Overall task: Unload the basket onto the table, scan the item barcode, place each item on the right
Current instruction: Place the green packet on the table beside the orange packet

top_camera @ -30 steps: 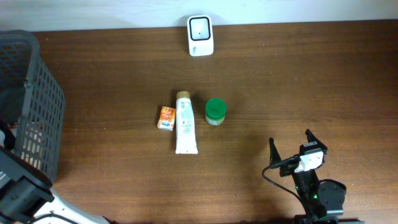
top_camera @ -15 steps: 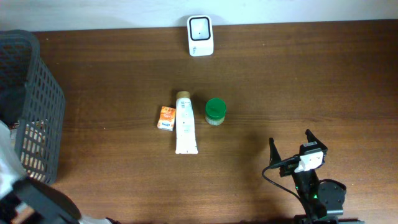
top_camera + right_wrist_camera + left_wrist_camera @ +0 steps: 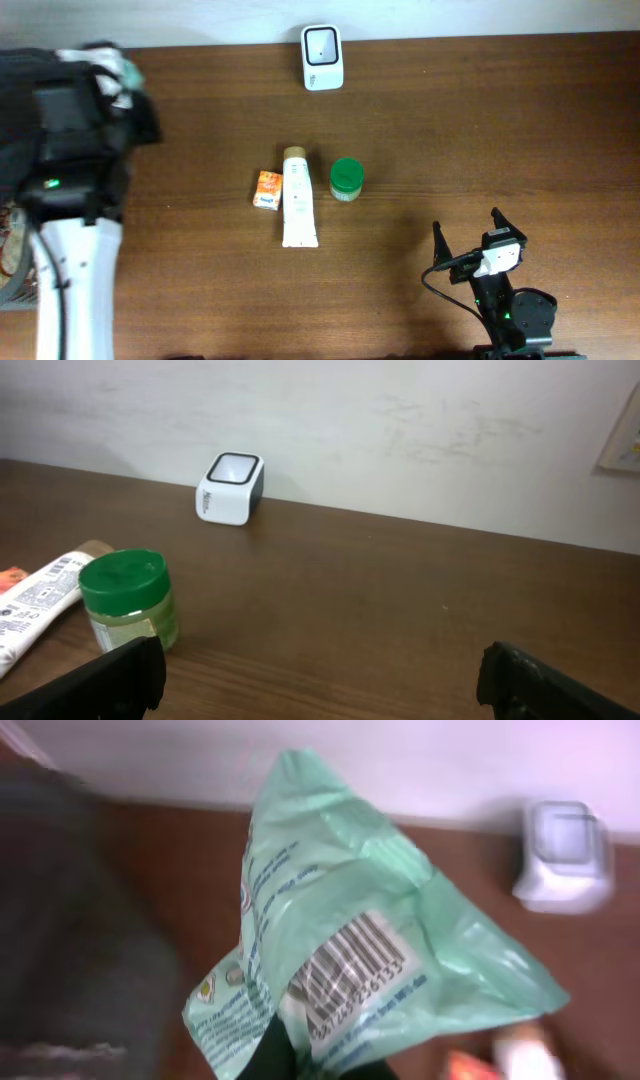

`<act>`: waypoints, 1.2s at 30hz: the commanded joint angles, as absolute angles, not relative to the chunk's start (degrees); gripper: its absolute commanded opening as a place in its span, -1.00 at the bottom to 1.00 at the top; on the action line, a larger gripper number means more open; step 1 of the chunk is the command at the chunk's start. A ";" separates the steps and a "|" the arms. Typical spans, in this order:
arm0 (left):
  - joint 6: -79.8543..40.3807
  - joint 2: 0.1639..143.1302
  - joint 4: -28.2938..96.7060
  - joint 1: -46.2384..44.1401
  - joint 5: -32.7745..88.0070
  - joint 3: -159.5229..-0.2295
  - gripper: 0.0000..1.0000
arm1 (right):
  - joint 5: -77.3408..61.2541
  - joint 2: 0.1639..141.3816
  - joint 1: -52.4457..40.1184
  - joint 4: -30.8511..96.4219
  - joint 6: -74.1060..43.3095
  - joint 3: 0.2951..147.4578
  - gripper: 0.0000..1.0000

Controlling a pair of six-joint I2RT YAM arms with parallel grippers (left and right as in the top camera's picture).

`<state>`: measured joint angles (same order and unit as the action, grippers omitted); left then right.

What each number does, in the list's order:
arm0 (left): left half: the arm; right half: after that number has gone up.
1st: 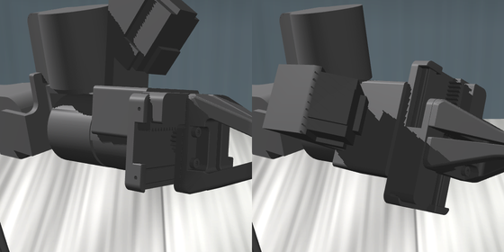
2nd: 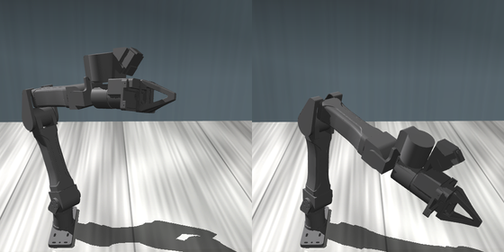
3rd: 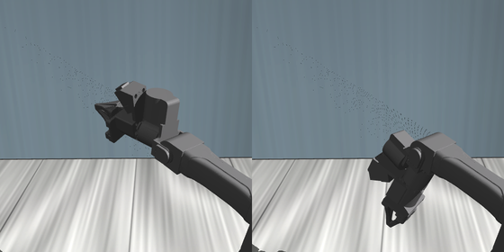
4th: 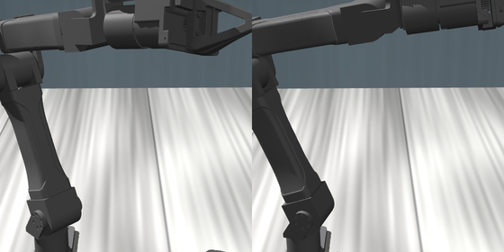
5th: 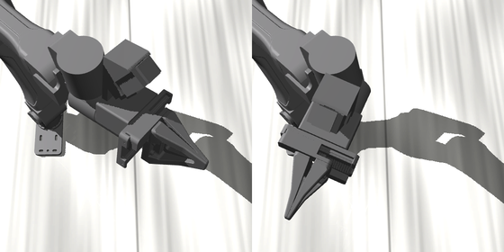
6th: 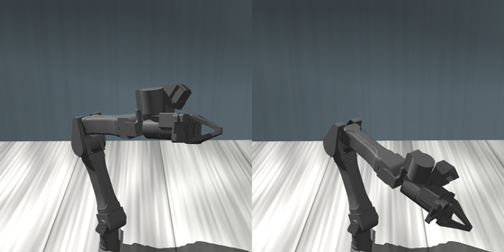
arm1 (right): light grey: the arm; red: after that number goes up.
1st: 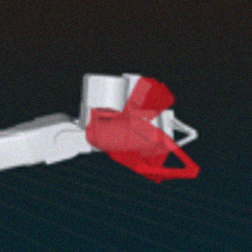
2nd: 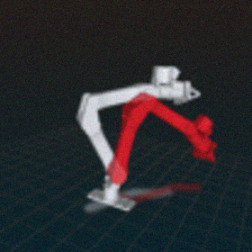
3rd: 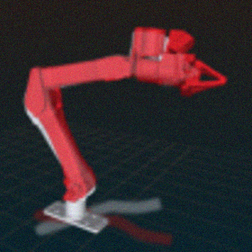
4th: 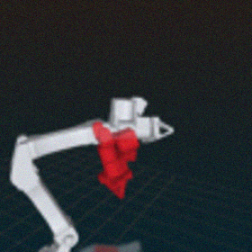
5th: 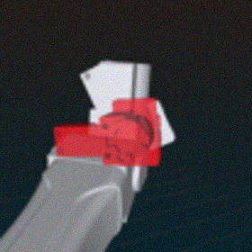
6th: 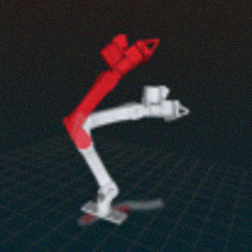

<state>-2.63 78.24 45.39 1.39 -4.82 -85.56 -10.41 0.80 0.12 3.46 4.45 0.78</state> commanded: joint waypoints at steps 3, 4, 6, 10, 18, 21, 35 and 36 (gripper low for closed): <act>-17.65 87.35 50.94 -8.49 -2.33 -79.75 -1.00 | -10.26 0.36 0.01 3.66 4.08 0.32 0.97; -21.96 89.69 50.87 -9.34 -2.33 -78.39 -1.00 | -10.26 0.36 0.01 3.66 4.08 0.32 0.97; -29.04 93.69 50.83 -9.96 -2.31 -77.08 -1.00 | -10.26 0.36 0.01 3.66 4.08 0.32 0.97; -34.79 101.75 50.72 -10.13 -2.09 -76.38 -1.00 | -10.26 0.36 0.01 3.66 4.08 0.32 0.97; -34.72 106.69 49.69 -10.13 2.59 -76.44 -0.66 | -10.26 0.36 0.01 3.66 4.08 0.32 0.97; -34.72 106.69 49.52 -10.11 2.85 -77.21 0.25 | -10.26 0.36 0.01 3.66 4.08 0.32 0.97; -20.88 95.83 58.85 -1.13 -5.80 -106.87 0.50 | -10.26 0.36 0.01 3.66 4.08 0.32 0.97; -20.88 94.08 59.29 1.37 -7.81 -108.14 0.50 | -10.26 0.36 0.01 3.66 4.08 0.32 0.97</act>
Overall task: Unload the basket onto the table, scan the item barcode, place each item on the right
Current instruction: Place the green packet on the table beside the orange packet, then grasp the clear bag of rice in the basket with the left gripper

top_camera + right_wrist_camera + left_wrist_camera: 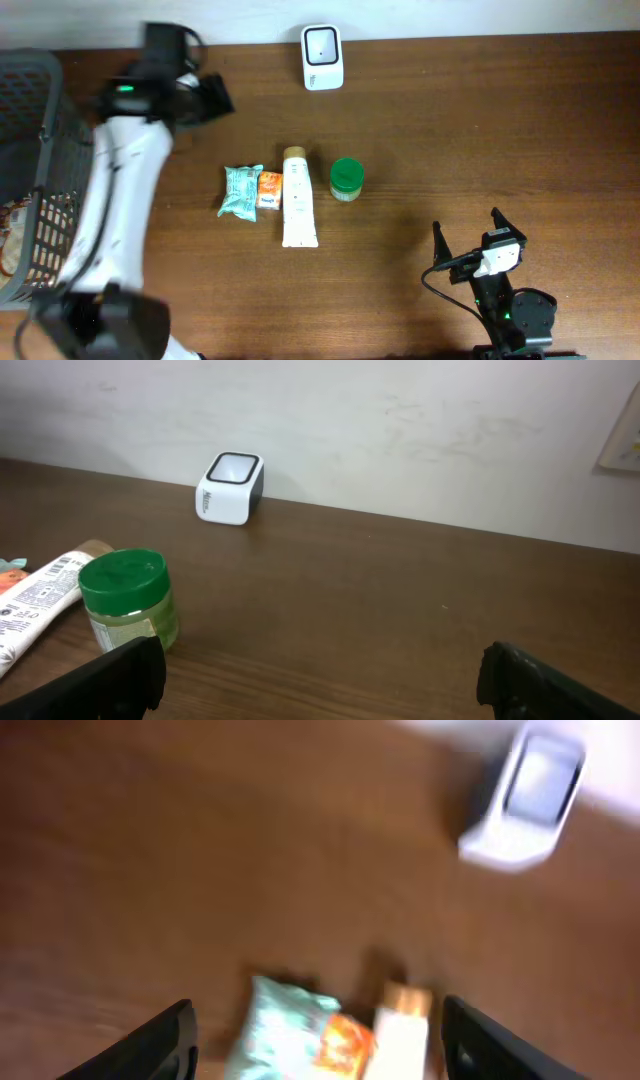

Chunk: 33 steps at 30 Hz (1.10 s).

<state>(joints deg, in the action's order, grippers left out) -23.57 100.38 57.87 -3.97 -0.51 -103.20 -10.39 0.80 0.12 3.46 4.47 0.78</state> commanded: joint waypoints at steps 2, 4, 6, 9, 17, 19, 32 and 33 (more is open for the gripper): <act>-20.91 90.96 59.20 6.96 -11.77 -108.51 0.56 | -10.26 0.36 0.01 3.66 4.08 0.32 0.97; -20.91 89.27 59.33 13.21 -16.29 -108.51 0.64 | -10.26 0.36 0.01 3.66 4.08 0.32 0.97; -20.91 89.08 59.92 20.67 -19.38 -108.47 0.64 | -10.26 0.36 0.01 3.66 4.08 0.32 0.97; -20.97 90.04 60.27 30.13 -18.87 -107.50 0.73 | -10.26 0.36 0.01 3.66 4.08 0.32 0.97; -13.43 94.67 54.65 43.51 -16.53 -94.85 0.72 | -10.26 0.36 0.01 3.66 4.08 0.32 0.97; -7.22 96.05 50.50 44.38 -14.44 -91.55 0.72 | -10.26 0.36 0.01 3.66 4.08 0.32 0.96; 11.29 110.19 45.43 44.53 -4.19 -88.84 0.73 | -10.26 0.36 0.01 3.66 4.08 0.32 0.97; 11.31 110.74 45.67 44.53 -3.92 -88.84 0.73 | -10.26 0.36 0.01 3.66 4.08 0.32 0.97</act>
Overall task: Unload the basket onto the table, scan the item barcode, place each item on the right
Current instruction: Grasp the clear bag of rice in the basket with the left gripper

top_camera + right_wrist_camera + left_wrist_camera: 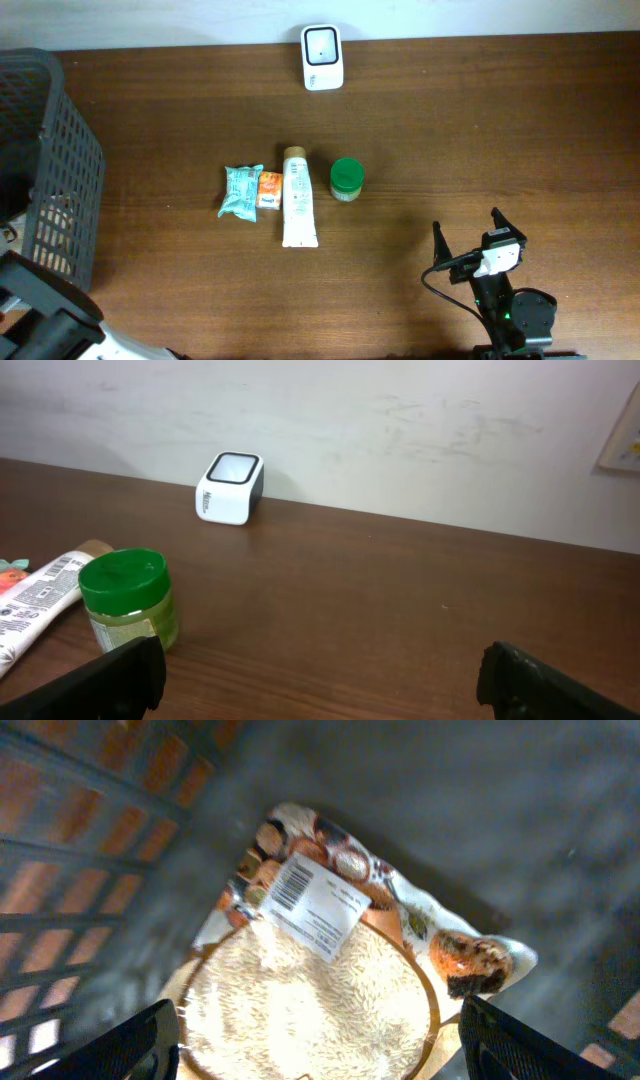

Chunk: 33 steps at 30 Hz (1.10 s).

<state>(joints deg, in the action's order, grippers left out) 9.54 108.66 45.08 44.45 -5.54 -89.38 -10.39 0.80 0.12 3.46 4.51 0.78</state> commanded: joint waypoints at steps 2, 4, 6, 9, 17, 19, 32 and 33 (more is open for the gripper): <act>11.29 112.07 46.63 44.53 -3.57 -88.84 0.73 | -10.26 0.36 0.01 3.66 4.08 0.32 0.97; 11.29 113.30 47.70 44.53 -3.03 -88.51 0.72 | -10.26 0.36 0.01 3.66 4.08 0.32 0.97; 11.29 113.73 47.81 44.53 -2.11 -86.87 0.73 | -10.26 0.36 0.01 3.66 4.08 0.32 0.97; 11.27 113.78 46.94 44.53 -2.11 -83.18 0.73 | -10.26 0.36 0.01 3.66 4.08 0.32 0.97; 11.25 113.78 43.33 44.53 -2.13 -76.16 0.74 | -10.26 0.36 0.01 3.66 4.08 0.32 0.97; 11.25 113.97 43.24 44.53 -2.98 -75.77 0.72 | -10.26 0.36 0.01 3.66 4.08 0.32 0.97; 11.22 118.26 44.29 44.53 -4.08 -75.92 -0.84 | -10.26 0.36 0.01 3.66 4.08 0.32 0.97; 11.22 118.26 44.66 44.56 -4.08 -76.25 -0.93 | -10.26 0.36 0.01 3.66 4.08 0.32 0.97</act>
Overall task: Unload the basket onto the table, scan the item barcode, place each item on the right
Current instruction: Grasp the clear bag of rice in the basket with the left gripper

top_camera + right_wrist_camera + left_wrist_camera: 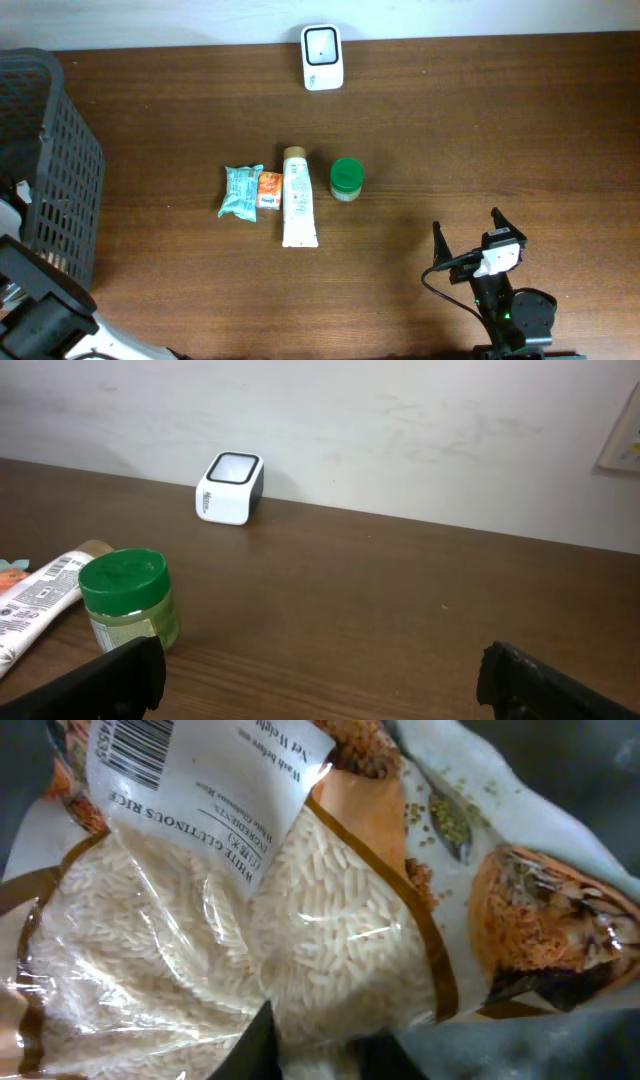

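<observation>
A clear bag of white rice (300, 920) with a white barcode label (200, 780) fills the left wrist view, lying in the grey basket (60, 160). My left gripper (315, 1055) is shut on the bag's near edge, a dark finger on each side of it. In the overhead view the basket hides that gripper. The white scanner (322, 44) stands at the table's back edge, also seen in the right wrist view (231, 488). My right gripper (467, 222) rests open at the front right, holding nothing.
In mid-table lie a mint-green packet (240, 190), a small orange sachet (268, 189), a white tube (297, 197) and a green-lidded jar (346, 179). The basket's mesh wall stands along the left edge.
My left gripper was open above the rice bag in the basket. Now it is down at the bag, with its fingers shut on the bag's edge. The right arm has not moved.
My left gripper held the mint-green packet up at the left. Then the packet lay on the table beside the orange sachet and the gripper was open. Then it was open over the rice bag in the basket, and now it is shut on that bag.
</observation>
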`<act>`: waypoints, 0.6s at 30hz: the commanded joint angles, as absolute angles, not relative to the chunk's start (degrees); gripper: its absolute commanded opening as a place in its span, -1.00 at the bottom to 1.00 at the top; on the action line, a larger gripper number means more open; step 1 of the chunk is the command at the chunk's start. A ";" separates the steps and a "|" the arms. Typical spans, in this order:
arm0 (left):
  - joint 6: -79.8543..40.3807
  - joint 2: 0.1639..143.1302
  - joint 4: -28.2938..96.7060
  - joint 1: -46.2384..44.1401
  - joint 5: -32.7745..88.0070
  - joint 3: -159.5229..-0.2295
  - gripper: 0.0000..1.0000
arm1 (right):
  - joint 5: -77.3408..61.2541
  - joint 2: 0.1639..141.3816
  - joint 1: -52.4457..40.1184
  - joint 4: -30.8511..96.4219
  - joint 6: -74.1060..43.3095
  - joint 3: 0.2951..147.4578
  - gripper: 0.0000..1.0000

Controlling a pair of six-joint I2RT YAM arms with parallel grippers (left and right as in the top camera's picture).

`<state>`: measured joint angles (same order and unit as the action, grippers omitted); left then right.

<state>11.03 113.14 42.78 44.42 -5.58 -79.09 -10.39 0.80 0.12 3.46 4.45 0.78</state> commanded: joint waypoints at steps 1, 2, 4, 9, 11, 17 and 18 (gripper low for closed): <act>11.22 118.26 45.23 44.53 -4.10 -76.79 -1.00 | -10.26 0.36 0.01 3.66 4.08 0.32 0.97; 11.20 117.84 47.00 44.53 -4.10 -78.32 -1.00 | -10.26 0.36 0.01 3.66 4.08 0.32 0.97; 10.76 116.90 48.69 44.53 -4.34 -80.05 -1.00 | -10.26 0.36 0.01 3.66 4.08 0.32 0.97; 8.21 109.38 50.22 44.53 -4.51 -85.10 -1.00 | -10.26 0.36 0.01 3.66 4.08 0.32 0.97; 8.16 105.97 50.15 44.53 -4.84 -86.89 -1.00 | -10.26 0.36 0.01 3.66 4.08 0.32 0.97; 5.80 94.54 47.59 44.53 -10.20 -92.79 -1.00 | -10.26 0.36 0.01 3.66 4.08 0.32 0.97; 5.63 92.31 46.39 44.53 -10.17 -93.27 -1.00 | -10.26 0.36 0.01 3.66 4.08 0.32 0.97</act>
<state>6.94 99.98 48.51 44.45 -7.94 -89.52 -10.39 0.80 0.12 3.46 4.45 0.78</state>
